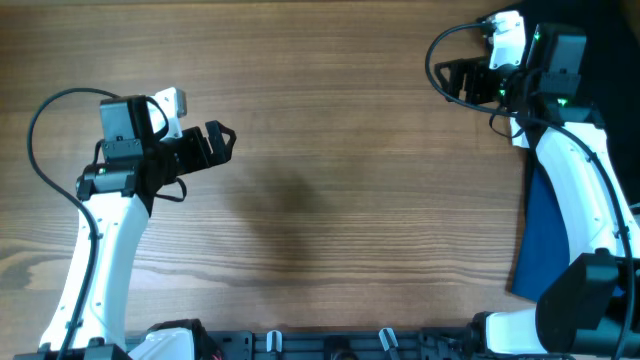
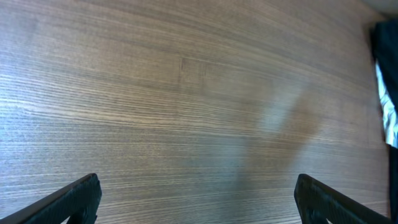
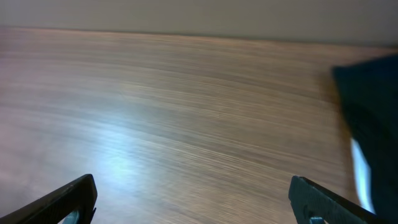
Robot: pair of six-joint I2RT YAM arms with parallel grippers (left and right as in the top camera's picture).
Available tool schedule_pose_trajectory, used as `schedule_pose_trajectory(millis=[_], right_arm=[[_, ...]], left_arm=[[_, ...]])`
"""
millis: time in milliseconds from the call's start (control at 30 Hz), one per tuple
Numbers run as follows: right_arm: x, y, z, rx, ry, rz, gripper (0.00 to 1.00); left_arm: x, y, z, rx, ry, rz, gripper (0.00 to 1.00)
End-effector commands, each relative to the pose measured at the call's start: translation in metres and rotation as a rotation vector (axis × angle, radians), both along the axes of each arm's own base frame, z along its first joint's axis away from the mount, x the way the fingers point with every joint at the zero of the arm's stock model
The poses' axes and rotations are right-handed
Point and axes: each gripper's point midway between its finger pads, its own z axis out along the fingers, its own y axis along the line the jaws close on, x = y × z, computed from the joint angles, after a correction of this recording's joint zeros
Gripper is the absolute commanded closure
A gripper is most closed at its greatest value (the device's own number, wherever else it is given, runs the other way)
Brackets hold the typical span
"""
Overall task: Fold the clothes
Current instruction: 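Reach the right gripper to the clothes pile and grasp the black shorts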
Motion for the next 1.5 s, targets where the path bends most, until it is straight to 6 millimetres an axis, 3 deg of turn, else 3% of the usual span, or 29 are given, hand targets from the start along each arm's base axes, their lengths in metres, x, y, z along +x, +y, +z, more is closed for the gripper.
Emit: schedule_pose_trajectory(millis=[0,167,233,333,433,500,600,633,833,933,1033,1100,1200,1300,1400,1467], right_arm=[[0.011,-0.071,-0.004,-0.081,0.019,-0.318,0.00],[-0.003,-0.159,-0.005,0.002,0.027,-0.611,0.01],[-0.011,-0.186,-0.010,0.033,0.040,-0.706,0.03],[-0.038,-0.224,-0.042,0.117,0.155,-0.913,0.05],[-0.070,-0.240,-0.078,0.162,0.311,-1.064,0.07],[-0.087,-0.249,-0.091,0.153,0.374,-1.139,0.07],[-0.096,-0.257,-0.102,0.137,0.412,-1.171,0.07],[-0.104,-0.262,-0.115,0.099,0.449,-1.199,0.07],[-0.102,-0.266,-0.163,0.035,0.539,-1.150,0.08],[-0.098,-0.268,-0.180,0.034,0.551,-1.149,0.15],[-0.093,-0.270,-0.176,0.032,0.524,-1.146,0.39],[-0.091,-0.272,-0.174,0.031,0.513,-1.145,0.68],[-0.090,-0.269,-0.174,0.025,0.517,-1.111,0.92],[-0.081,-0.265,-0.162,0.065,0.485,-1.084,0.96],[-0.063,-0.259,-0.115,0.129,0.372,-1.021,0.96],[-0.050,-0.244,-0.074,0.186,0.276,-0.939,0.96]], left_arm=[[0.006,-0.002,0.007,-0.024,-0.024,-0.010,0.00],[0.009,-0.002,0.009,-0.022,-0.039,-0.010,0.00],[0.009,-0.004,0.009,-0.021,-0.039,-0.017,0.00],[0.009,-0.017,0.011,-0.021,-0.049,-0.053,0.00],[0.010,-0.028,0.013,-0.020,-0.065,-0.085,0.00],[0.011,-0.034,0.015,-0.020,-0.075,-0.101,0.00],[0.011,-0.037,0.015,-0.016,-0.078,-0.109,0.00],[0.011,-0.036,0.013,-0.011,-0.073,-0.105,0.00],[0.012,-0.036,0.013,-0.011,-0.075,-0.105,0.00],[0.012,-0.036,0.013,-0.011,-0.075,-0.105,0.00],[0.013,-0.036,0.014,-0.011,-0.081,-0.105,0.00],[0.014,-0.036,0.015,-0.011,-0.087,-0.105,0.00],[0.015,-0.036,0.015,-0.011,-0.091,-0.105,0.00],[0.015,-0.036,0.015,-0.011,-0.091,-0.105,0.00],[0.015,-0.036,0.015,-0.011,-0.092,-0.105,0.00],[0.015,-0.036,0.015,-0.011,-0.091,-0.105,0.00]])
